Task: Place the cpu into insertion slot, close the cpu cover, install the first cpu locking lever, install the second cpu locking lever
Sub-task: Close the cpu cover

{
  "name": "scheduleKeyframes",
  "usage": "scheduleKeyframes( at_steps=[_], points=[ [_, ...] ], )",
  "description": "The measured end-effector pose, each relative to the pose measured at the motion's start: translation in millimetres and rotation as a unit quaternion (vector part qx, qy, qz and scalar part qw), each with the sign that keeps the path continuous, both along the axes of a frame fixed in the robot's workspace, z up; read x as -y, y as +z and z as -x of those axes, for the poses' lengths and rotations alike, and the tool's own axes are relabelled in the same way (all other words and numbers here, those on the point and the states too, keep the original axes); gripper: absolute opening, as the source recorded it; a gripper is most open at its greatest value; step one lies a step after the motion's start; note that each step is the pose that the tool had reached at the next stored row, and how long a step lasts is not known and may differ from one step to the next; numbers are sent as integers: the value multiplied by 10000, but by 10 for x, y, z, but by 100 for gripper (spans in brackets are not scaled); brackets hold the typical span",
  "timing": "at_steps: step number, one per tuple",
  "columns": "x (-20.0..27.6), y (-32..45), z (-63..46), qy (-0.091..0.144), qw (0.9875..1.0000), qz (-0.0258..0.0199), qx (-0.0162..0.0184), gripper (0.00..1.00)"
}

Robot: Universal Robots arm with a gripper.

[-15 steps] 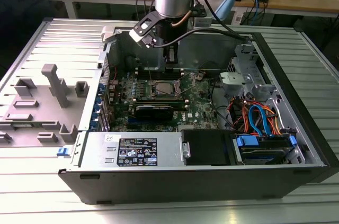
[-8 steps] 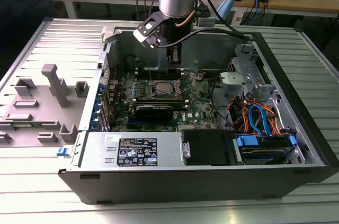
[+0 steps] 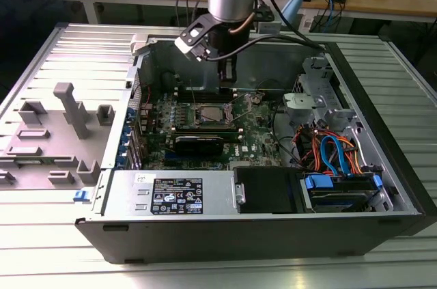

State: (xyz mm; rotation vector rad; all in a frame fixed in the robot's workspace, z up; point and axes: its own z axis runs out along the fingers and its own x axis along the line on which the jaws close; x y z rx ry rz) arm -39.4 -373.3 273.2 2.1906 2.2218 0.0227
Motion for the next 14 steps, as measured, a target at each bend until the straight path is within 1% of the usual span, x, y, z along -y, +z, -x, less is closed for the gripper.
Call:
scheduleKeyframes(
  at_steps=[3, 6, 14],
  points=[
    [0, -2, -119, 0, 10000, 0, 0, 11],
    [1, -5, -182, 1, 10000, 0, 0, 11],
    [0, -6, -193, 0, 10000, 0, 0, 11]
  ],
)
